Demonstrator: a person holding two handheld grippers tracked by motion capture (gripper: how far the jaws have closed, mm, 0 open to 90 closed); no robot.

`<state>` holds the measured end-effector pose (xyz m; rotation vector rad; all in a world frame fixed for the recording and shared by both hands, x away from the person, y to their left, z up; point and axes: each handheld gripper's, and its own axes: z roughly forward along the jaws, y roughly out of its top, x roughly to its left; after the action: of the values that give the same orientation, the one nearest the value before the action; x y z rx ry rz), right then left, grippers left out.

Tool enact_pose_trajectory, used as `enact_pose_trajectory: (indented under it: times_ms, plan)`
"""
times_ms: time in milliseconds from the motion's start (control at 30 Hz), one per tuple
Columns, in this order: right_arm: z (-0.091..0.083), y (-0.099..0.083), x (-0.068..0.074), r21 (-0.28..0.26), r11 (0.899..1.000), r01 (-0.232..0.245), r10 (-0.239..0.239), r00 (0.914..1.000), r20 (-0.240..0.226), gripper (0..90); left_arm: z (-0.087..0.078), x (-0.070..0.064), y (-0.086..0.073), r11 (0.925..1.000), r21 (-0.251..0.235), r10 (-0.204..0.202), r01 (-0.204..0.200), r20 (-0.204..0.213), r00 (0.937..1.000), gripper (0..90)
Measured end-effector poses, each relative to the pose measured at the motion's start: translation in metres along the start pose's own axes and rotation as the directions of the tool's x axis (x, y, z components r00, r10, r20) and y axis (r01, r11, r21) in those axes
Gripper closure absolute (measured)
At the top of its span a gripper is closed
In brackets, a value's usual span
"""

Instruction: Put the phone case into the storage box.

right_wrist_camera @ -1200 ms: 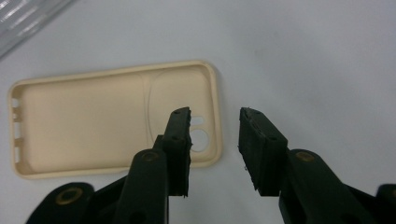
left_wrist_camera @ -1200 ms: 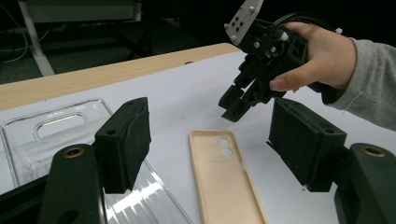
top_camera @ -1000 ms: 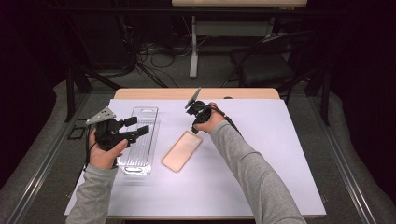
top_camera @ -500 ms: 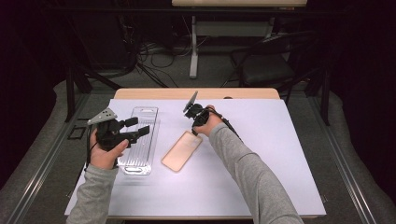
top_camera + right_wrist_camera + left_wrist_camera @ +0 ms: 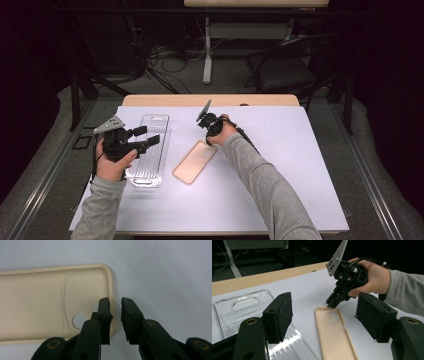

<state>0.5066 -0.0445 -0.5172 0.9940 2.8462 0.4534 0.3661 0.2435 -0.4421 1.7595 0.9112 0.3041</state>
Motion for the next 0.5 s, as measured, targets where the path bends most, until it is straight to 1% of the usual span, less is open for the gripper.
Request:
enact_pose_trajectory:
  times_ms: [133,167,200,233,400,467,500]
  plan:
    - [0.0028,-0.0009,0.0,0.013,1.0,-0.002,0.002,1.0,-0.002,78.7,0.0006,0.0003,-0.0005,1.0,0.004,-0.001,0.001,0.001,1.0,29.7]
    - [0.0055,-0.0019,0.0004,-0.009,1.0,-0.007,0.007,1.0,-0.004,79.2,0.0007,0.0004,-0.0006,1.0,0.004,-0.001,0.001,0.001,1.0,29.7]
    - [0.0047,-0.0015,0.0002,0.016,1.0,0.0,0.0,1.0,-0.001,79.5,0.0008,0.0004,-0.0006,1.0,0.004,-0.001,0.001,0.001,1.0,29.7]
    - [0.0059,-0.0022,0.0005,0.021,1.0,0.004,-0.004,1.0,-0.002,80.4,0.0008,0.0004,-0.0006,1.0,0.004,0.0,0.0,0.002,1.0,29.8]
    - [0.0078,-0.0036,0.0019,0.023,1.0,-0.001,0.001,1.0,0.0,83.4,0.0011,0.0008,-0.001,1.0,0.003,0.001,-0.001,-0.001,1.0,29.7]
    - [0.0085,-0.0048,0.0011,0.028,1.0,0.006,-0.006,1.0,0.003,84.4,0.0015,0.0009,-0.0012,1.0,0.005,0.002,-0.002,-0.001,1.0,29.7]
    - [0.0088,-0.0051,0.0011,0.028,1.0,-0.002,0.002,1.0,-0.002,84.6,0.0018,0.001,-0.0013,1.0,0.004,0.002,-0.002,0.001,1.0,29.7]
